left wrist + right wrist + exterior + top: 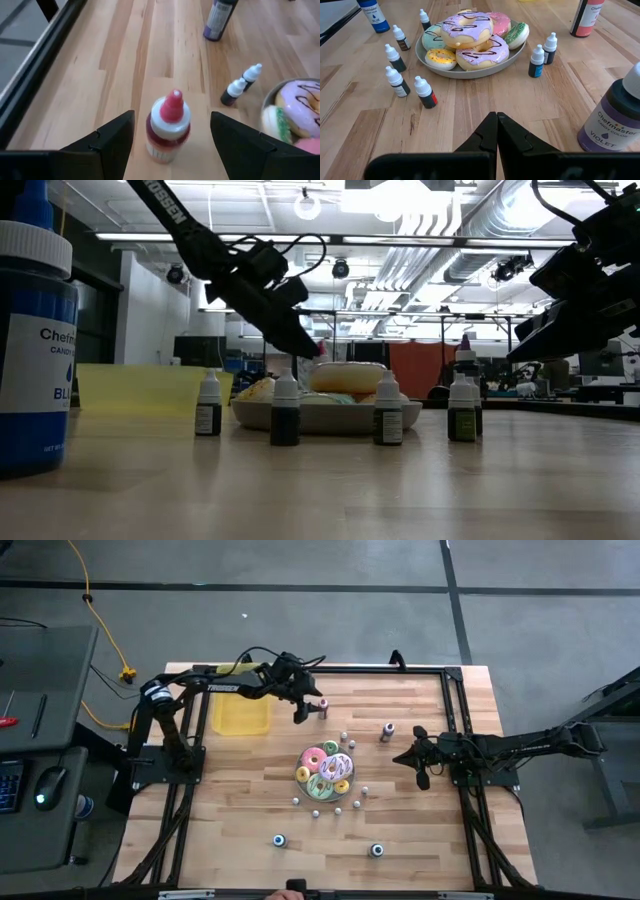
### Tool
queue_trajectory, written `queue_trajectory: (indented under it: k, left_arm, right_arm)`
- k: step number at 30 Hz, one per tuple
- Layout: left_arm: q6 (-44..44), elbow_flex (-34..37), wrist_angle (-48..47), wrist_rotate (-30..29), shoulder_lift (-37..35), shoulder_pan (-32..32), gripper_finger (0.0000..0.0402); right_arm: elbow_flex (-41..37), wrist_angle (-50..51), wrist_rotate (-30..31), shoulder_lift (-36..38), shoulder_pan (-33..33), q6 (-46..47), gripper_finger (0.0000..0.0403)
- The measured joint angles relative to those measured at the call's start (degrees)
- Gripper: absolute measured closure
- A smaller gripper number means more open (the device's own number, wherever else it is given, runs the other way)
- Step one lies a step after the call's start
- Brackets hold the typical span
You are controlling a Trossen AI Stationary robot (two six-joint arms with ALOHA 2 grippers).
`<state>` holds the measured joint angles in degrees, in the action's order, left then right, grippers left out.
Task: Pick & Place food coloring
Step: Put the large red food coloring bottle into the yellow bin
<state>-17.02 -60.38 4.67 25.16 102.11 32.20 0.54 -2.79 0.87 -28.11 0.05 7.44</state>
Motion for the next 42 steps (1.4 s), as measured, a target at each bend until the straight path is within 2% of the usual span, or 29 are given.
queue_trajectory:
  k: [10,20,28,42]
  left_arm:
    - [0.85,0.02,0.29,-0.04,0.28,-0.08,0.0152]
    - [0.96,0.02,-0.12,-0.42,0.42,-0.08,0.0234]
    - [2.51,-0.04,0.32,-0.19,1.74,-0.49,0.0271]
    - [5.68,0.02,2.27,-0.42,1.89,-0.80,0.0281]
  right_arm:
    - [0.00,0.02,0.01,0.01,-0.02,0.00,0.0402]
    - [0.00,0.00,0.01,-0.01,0.00,0.00,0.0402]
    - [0.00,0.00,0.01,-0.01,-0.02,0.00,0.0402]
    - [0.00,0.02,-0.01,0.01,-0.02,0.00,0.0402]
